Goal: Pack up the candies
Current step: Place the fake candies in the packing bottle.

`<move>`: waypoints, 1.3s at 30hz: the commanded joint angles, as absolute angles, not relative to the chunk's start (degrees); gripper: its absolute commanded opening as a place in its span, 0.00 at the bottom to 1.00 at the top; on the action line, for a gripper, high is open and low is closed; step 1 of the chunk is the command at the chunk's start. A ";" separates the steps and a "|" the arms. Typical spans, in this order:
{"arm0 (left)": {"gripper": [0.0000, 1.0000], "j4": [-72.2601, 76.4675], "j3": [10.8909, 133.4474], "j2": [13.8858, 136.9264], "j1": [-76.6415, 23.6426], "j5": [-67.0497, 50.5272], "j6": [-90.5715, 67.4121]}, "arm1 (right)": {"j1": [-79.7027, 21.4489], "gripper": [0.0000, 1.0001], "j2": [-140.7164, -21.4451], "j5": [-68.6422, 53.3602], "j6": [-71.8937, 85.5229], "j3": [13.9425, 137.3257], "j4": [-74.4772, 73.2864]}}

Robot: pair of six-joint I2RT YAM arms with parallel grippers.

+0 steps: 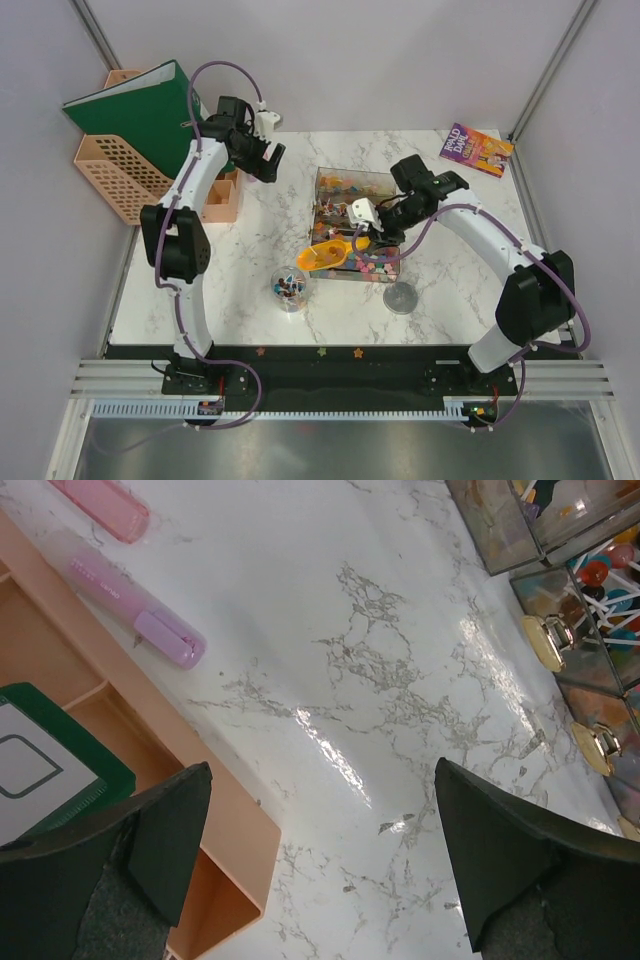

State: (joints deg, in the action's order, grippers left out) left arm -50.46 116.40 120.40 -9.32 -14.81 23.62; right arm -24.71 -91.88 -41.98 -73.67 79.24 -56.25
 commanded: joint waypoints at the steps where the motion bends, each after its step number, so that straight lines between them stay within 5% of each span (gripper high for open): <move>1: 1.00 -47.29 114.44 115.23 -8.96 -13.27 21.80 | -26.71 0.00 -92.28 -42.10 -76.11 83.67 -58.70; 39: 1.00 -32.87 98.27 105.91 -7.30 -15.64 18.11 | -42.45 0.00 -99.14 -14.86 -80.24 98.52 -69.69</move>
